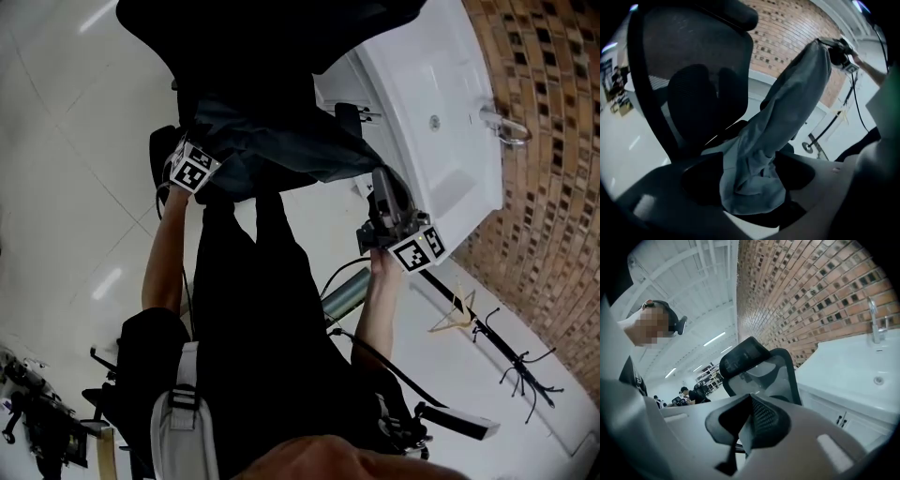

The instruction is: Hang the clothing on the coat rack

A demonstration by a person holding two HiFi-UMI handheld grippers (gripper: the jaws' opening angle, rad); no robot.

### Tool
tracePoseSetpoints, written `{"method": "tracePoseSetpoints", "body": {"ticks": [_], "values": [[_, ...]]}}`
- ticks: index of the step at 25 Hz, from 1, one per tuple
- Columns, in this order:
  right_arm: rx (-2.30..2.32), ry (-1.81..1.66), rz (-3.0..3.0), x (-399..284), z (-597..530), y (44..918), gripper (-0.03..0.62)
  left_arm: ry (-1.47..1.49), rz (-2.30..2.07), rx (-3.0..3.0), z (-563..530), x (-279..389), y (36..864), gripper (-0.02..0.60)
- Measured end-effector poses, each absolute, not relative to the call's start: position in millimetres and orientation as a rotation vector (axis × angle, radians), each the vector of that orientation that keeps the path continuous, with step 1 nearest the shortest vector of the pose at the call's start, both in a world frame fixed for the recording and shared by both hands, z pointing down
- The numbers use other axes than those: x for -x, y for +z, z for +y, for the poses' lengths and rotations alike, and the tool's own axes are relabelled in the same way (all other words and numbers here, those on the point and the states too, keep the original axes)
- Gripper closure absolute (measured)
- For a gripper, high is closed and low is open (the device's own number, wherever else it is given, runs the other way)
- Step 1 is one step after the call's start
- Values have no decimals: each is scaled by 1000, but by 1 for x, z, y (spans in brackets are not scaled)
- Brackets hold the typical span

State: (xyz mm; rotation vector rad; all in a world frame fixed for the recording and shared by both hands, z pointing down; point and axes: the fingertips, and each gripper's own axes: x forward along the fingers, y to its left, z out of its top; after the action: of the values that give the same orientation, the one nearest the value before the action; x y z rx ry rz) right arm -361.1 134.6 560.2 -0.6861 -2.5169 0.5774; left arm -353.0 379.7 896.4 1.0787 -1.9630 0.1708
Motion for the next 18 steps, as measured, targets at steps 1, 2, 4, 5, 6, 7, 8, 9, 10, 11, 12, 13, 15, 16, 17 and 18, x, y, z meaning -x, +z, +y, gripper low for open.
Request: {"method": "tracePoseSetpoints", "body": {"ticks": [1,2,4,5,6,7,8,9,10,11,12,13,15,16,17,18], "values": [[679,576,-2519,360,134,559,589,275,-1934,-1093,383,360,899,232],[670,579,-2523,358,133,558,589,379,-1889,-1104,384,368,910,232],[650,597,-2534,355,132,556,589,578,-1765,-1122,381,381,947,232],[645,607,-2540,353,132,554,589,661,-1708,-1130,379,385,964,235],[643,614,-2548,353,133,552,589,718,-1675,-1133,377,390,974,323],[637,619,-2559,352,133,548,589,738,-1683,-1126,377,396,973,439],[616,621,-2574,350,130,544,589,711,-1738,-1113,379,405,960,563],[578,626,-2595,346,124,539,589,628,-1839,-1100,383,414,936,563],[535,637,-2620,338,117,533,589,487,-1978,-1089,389,422,900,565],[492,657,-2648,329,108,525,589,293,-2135,-1080,397,428,857,565],[446,688,-2676,318,98,516,589,66,-2286,-1074,406,432,808,565],[397,732,-2704,306,86,508,589,-171,-2410,-1075,415,434,759,565],[315,847,-2757,282,61,491,589,-578,-2562,-1108,431,432,666,566],[281,900,-2785,269,48,482,589,-726,-2609,-1140,435,431,623,566],[254,941,-2816,256,36,470,589,-838,-2650,-1184,436,429,583,566],[233,974,-2853,243,25,457,589,-921,-2688,-1245,434,428,545,566]]}}
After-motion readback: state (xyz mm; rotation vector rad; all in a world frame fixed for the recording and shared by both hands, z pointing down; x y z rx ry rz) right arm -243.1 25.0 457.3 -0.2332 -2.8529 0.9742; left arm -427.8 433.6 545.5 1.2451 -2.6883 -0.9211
